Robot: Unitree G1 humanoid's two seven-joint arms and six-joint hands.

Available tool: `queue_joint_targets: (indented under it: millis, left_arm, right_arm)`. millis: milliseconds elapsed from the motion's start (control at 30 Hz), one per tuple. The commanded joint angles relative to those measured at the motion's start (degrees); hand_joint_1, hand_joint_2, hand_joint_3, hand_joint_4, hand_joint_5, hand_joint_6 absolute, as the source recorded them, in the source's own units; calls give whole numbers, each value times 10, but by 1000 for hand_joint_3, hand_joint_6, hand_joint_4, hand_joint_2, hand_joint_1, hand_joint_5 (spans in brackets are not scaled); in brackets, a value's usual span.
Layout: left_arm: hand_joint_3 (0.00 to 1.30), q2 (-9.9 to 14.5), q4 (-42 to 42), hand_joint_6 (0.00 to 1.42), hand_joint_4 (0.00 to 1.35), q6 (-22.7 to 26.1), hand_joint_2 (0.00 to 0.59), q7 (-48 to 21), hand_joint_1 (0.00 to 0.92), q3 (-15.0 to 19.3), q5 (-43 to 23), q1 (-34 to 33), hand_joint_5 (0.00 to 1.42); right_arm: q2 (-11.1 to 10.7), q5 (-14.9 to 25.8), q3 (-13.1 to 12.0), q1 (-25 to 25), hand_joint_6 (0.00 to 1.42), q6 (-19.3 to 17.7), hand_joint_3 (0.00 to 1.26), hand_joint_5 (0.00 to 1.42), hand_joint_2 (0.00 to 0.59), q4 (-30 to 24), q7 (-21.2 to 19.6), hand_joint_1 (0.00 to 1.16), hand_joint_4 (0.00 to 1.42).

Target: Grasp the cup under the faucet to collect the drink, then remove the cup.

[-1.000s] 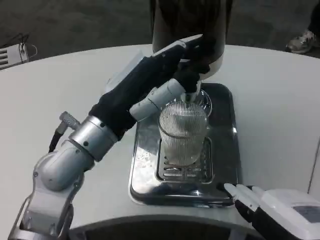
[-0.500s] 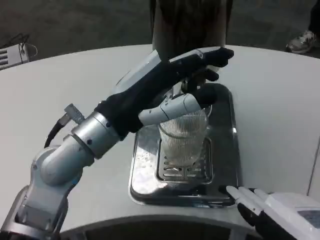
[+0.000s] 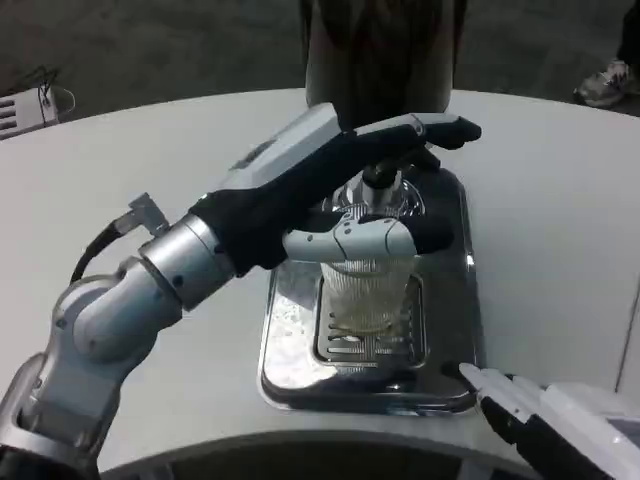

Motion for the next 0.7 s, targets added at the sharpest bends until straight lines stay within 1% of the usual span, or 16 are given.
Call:
queue_joint_targets:
  millis: [33, 100, 133, 167, 267, 367, 467, 533, 600, 700]
  left_arm:
    - [240, 11, 18, 269, 207, -6, 86, -24, 53, -16, 14, 4, 289]
    - [241, 11, 22, 269, 208, -5, 79, -24, 42, -16, 13, 1, 289]
    - [241, 11, 23, 269, 208, -5, 79, -24, 41, -17, 13, 0, 289]
    - [241, 11, 25, 270, 208, -6, 79, -24, 40, -17, 13, -1, 289]
    - [241, 11, 30, 270, 208, -8, 79, -25, 40, -18, 14, -2, 289]
    - [241, 12, 34, 270, 208, -10, 78, -25, 43, -17, 14, -4, 289]
    - [241, 13, 36, 270, 208, -11, 78, -26, 46, -17, 14, -7, 289]
    - [241, 13, 38, 270, 208, -12, 78, -27, 47, -17, 14, -9, 289]
    - [241, 14, 39, 271, 208, -12, 78, -28, 48, -16, 14, -9, 289]
    - [241, 16, 40, 273, 208, -13, 78, -29, 48, -15, 13, -9, 289]
  right_arm:
    - [21, 57, -22, 24, 0, 56, 0, 39, 371, -7, -51, 580, 0]
    - [28, 94, -31, 32, 12, 85, 0, 72, 331, -3, -85, 610, 0]
    - [30, 112, -34, 34, 25, 93, 0, 87, 307, 4, -106, 632, 0]
    - [26, 126, -35, 36, 28, 98, 0, 90, 299, 10, -123, 652, 0]
    - [25, 173, -38, 26, 67, 107, 0, 117, 273, 51, -185, 683, 0]
    - [10, 202, -28, 14, 72, 110, 0, 105, 264, 86, -231, 694, 0]
    - [-3, 223, -14, -2, 68, 112, 0, 73, 249, 120, -266, 707, 0]
    - [-13, 235, -3, -11, 55, 112, 0, 34, 244, 140, -290, 715, 0]
    - [-22, 245, 6, -23, 51, 113, 0, 26, 244, 160, -310, 716, 0]
    - [-33, 256, 16, -38, 13, 116, 0, 0, 235, 184, -343, 727, 0]
